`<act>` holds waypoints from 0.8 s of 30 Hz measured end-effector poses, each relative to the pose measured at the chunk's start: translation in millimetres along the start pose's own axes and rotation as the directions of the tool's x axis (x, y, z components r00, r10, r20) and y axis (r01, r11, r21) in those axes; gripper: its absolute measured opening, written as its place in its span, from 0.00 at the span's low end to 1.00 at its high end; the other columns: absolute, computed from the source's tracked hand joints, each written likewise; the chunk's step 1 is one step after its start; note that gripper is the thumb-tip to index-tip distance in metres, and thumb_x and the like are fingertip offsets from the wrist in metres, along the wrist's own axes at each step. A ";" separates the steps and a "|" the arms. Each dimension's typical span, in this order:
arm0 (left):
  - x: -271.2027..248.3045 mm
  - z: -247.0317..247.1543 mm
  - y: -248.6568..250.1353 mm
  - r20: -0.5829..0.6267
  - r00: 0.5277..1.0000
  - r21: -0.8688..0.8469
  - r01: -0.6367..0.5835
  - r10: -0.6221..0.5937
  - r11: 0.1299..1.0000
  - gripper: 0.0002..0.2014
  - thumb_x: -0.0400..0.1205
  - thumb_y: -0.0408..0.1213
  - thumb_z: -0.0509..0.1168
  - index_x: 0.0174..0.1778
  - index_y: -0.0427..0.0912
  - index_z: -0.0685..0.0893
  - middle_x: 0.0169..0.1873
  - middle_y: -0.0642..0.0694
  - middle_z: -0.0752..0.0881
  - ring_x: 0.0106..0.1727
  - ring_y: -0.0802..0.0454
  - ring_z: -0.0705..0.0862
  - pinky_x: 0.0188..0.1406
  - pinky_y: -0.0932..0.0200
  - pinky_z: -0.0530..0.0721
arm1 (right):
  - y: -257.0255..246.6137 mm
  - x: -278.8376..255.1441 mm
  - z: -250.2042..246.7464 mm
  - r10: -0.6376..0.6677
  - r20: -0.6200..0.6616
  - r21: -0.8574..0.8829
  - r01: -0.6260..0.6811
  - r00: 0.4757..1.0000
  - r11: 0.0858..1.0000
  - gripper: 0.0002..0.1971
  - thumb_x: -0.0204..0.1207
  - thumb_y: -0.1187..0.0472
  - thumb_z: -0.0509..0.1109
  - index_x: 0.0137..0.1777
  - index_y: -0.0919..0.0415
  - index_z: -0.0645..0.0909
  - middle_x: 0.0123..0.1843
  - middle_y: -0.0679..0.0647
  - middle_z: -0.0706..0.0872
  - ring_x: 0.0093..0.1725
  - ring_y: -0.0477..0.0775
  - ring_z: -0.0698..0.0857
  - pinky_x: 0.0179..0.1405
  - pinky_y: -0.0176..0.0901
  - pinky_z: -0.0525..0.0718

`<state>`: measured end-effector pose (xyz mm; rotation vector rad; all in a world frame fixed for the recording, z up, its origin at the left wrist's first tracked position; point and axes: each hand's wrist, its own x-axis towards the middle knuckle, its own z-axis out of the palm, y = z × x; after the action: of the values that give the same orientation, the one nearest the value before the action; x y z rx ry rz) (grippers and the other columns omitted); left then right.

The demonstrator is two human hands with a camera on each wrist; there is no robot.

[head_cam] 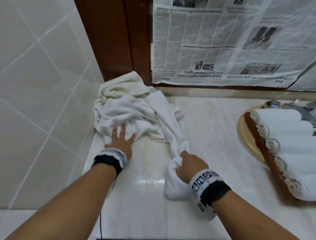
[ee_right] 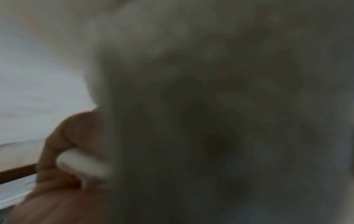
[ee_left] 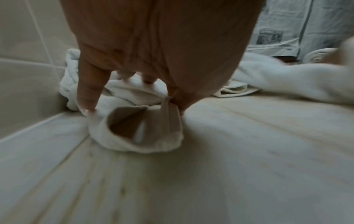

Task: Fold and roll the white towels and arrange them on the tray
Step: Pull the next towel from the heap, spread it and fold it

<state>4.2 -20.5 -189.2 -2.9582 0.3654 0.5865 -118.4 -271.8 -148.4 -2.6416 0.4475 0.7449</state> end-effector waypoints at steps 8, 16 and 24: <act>88.0 -16.3 -5.1 -0.005 1.000 0.098 0.028 -0.027 0.995 0.33 0.85 0.56 0.42 0.85 0.59 0.37 0.81 0.33 0.25 0.79 0.24 0.25 0.75 0.22 0.30 | 117.3 -84.5 22.7 0.329 -0.054 0.171 -0.316 0.943 0.933 0.26 0.73 0.44 0.60 0.69 0.54 0.70 0.45 0.49 0.83 0.42 0.52 0.83 0.49 0.47 0.79; 53.7 -26.9 72.4 0.021 0.984 0.033 0.178 -0.178 0.984 0.41 0.82 0.60 0.54 0.87 0.45 0.49 0.85 0.32 0.40 0.85 0.30 0.39 0.81 0.27 0.49 | 155.0 -118.0 43.6 0.280 -0.174 0.235 -0.236 0.944 0.943 0.17 0.79 0.47 0.62 0.64 0.52 0.70 0.53 0.57 0.78 0.46 0.60 0.80 0.47 0.52 0.79; -169.3 23.8 183.4 0.054 0.909 -0.449 -0.348 0.414 0.823 0.19 0.80 0.52 0.70 0.65 0.50 0.81 0.47 0.51 0.89 0.50 0.53 0.86 0.53 0.61 0.80 | 172.2 -130.2 52.3 0.011 -0.176 0.259 0.036 0.984 0.965 0.23 0.80 0.50 0.65 0.74 0.46 0.67 0.59 0.53 0.72 0.42 0.55 0.78 0.45 0.47 0.78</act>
<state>-202.8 -158.0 -155.4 -3.2358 0.9466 1.0558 -314.0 -376.2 -162.0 -2.4658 0.5369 0.4156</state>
